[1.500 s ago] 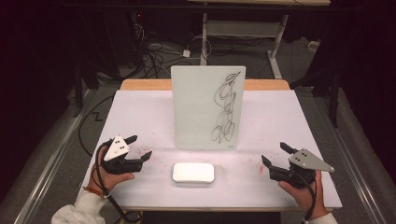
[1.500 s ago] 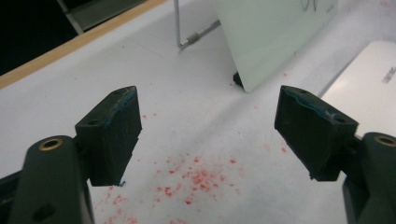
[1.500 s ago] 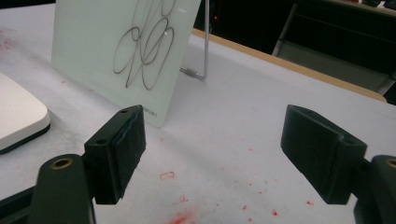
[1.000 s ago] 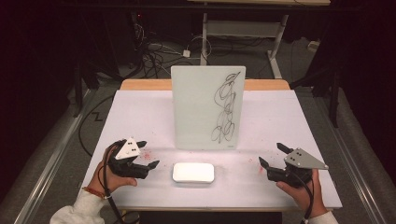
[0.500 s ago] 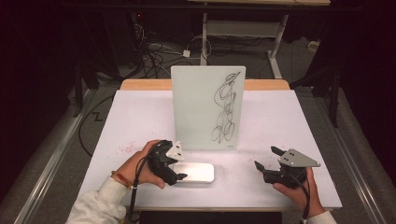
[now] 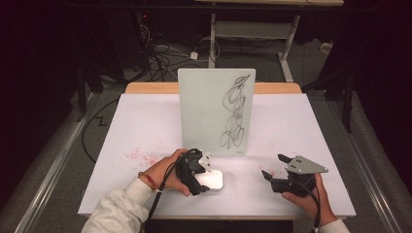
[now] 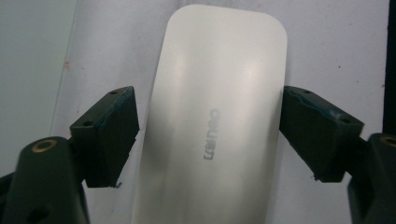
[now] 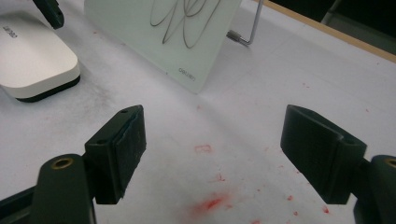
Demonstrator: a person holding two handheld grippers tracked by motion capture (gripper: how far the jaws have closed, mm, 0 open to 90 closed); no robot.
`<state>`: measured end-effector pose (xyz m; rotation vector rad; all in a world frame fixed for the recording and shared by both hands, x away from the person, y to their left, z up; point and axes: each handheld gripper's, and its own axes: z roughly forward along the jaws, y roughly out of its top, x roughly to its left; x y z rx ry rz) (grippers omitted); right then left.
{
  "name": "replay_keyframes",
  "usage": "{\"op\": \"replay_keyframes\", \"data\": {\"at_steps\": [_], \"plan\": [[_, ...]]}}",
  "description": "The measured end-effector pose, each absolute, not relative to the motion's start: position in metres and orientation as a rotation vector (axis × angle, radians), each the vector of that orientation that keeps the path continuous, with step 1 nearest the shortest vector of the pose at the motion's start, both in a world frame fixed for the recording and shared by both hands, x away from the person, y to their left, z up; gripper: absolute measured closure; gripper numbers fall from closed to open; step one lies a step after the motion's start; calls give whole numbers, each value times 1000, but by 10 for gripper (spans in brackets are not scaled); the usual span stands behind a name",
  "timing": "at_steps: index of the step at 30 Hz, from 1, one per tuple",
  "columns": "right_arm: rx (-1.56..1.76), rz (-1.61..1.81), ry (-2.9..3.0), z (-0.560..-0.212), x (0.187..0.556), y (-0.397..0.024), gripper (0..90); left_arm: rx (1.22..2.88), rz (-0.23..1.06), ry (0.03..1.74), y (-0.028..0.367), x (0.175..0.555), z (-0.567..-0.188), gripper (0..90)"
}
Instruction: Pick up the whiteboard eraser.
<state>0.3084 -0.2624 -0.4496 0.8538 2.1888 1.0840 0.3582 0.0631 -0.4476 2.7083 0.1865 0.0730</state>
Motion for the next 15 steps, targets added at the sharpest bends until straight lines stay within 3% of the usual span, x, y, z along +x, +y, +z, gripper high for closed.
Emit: {"op": "replay_keyframes", "data": {"at_steps": [15], "plan": [[823,1087,2243,-453,309,-261,236,2719,74,120,62,360,-450,286]]}}
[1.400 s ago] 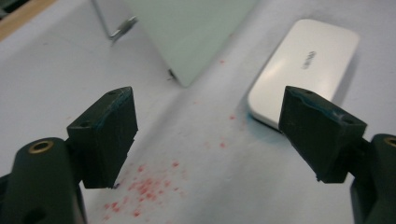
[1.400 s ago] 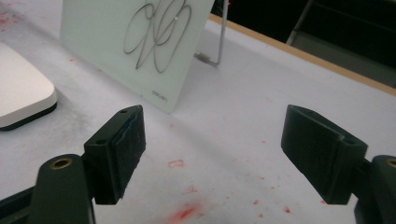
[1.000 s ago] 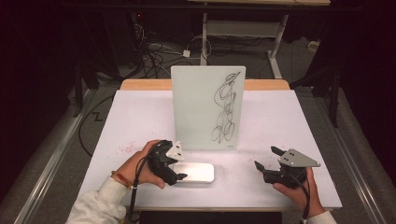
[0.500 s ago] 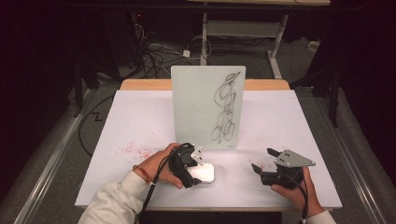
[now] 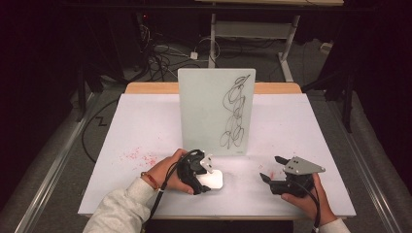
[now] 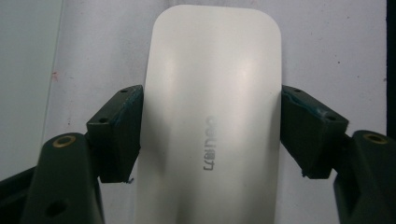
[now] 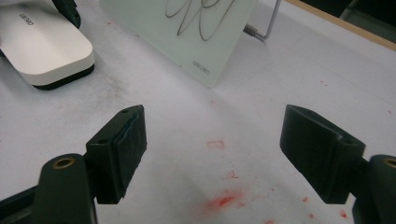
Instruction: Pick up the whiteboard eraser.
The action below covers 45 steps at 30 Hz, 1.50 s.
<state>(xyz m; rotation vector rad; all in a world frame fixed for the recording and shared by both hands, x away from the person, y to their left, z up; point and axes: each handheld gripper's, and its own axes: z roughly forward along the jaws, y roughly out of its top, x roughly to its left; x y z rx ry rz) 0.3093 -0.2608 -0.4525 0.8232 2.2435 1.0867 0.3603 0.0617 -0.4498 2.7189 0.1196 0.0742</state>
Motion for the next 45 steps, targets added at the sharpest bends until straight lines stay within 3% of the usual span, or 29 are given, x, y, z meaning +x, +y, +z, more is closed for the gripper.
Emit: {"op": "replay_keyframes", "data": {"at_steps": [6,23,45], "plan": [[823,1090,2247,-452,309,-261,236,2699,133,133,65,359,-447,291],[826,1100,2201,-447,309,-265,241,2438,400,312,95,348,-422,292],[817,1113,2128,-441,317,-265,238,2254,527,463,106,341,-420,293]]}}
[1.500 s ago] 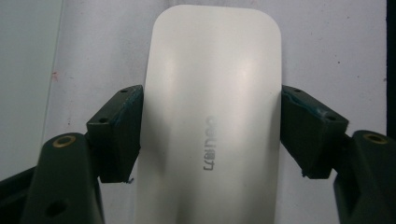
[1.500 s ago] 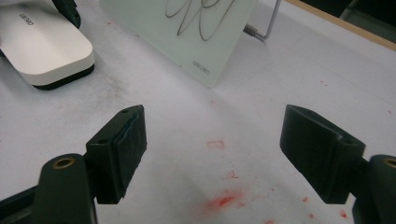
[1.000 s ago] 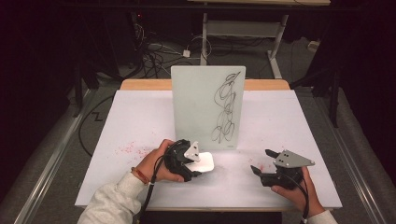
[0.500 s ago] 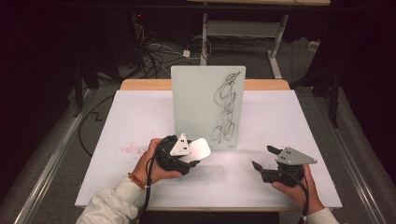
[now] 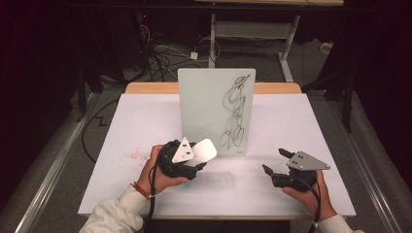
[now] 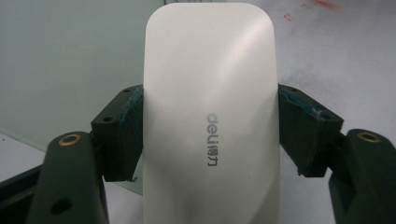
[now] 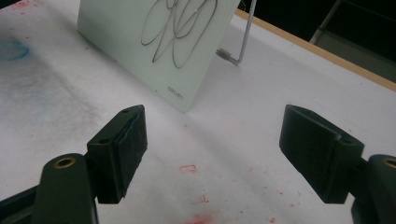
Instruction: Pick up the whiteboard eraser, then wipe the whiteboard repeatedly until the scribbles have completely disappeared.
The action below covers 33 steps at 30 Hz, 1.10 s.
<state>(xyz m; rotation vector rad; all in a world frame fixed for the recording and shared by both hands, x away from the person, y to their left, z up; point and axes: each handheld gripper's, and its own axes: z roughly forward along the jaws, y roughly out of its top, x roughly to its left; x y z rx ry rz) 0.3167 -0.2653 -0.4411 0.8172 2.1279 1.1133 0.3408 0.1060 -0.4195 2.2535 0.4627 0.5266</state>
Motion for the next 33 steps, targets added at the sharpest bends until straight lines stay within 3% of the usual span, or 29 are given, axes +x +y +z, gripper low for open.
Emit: {"op": "replay_keyframes", "data": {"at_steps": [16,33], "plan": [[855,1113,2098,-443,318,-266,231,2147,746,486,77,352,-398,293],[861,1099,2097,-444,317,-265,230,2005,1024,541,27,389,-344,293]]}}
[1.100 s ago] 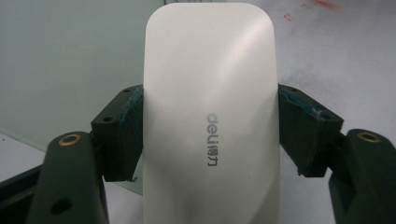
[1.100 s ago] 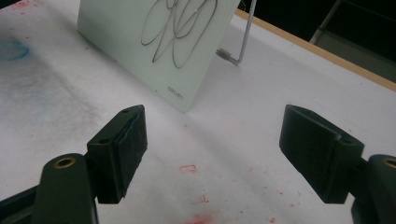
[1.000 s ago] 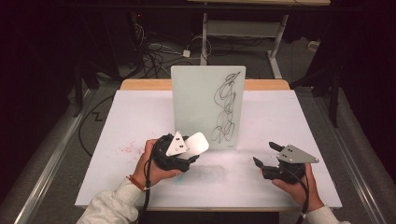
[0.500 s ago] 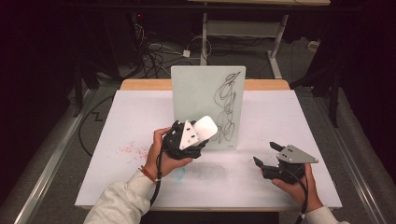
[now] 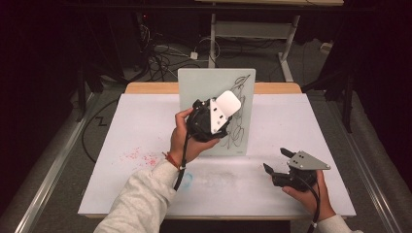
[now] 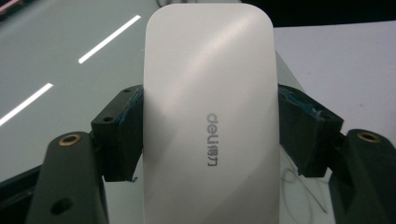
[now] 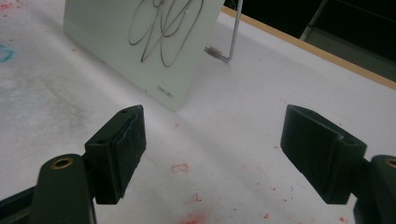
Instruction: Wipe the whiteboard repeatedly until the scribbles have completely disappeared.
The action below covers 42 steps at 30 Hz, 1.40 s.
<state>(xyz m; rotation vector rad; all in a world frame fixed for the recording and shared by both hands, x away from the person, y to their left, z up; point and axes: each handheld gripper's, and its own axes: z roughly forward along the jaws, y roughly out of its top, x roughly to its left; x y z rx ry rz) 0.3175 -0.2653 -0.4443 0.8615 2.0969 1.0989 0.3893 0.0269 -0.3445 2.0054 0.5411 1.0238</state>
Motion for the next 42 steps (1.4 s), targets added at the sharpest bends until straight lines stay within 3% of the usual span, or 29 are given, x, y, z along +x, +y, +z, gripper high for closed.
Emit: {"op": "replay_keyframes", "data": {"at_steps": [12,25,39,42], "plan": [[879,1101,2098,-446,319,-267,232,1999,1171,515,-7,413,-320,293],[872,1092,2113,-447,319,-267,231,1995,1293,478,-22,394,-374,293],[857,1076,2123,-449,319,-266,230,1894,1226,579,-13,420,-306,293],[857,1081,2124,-448,319,-266,230,1913,1249,563,-22,420,-306,293]]}}
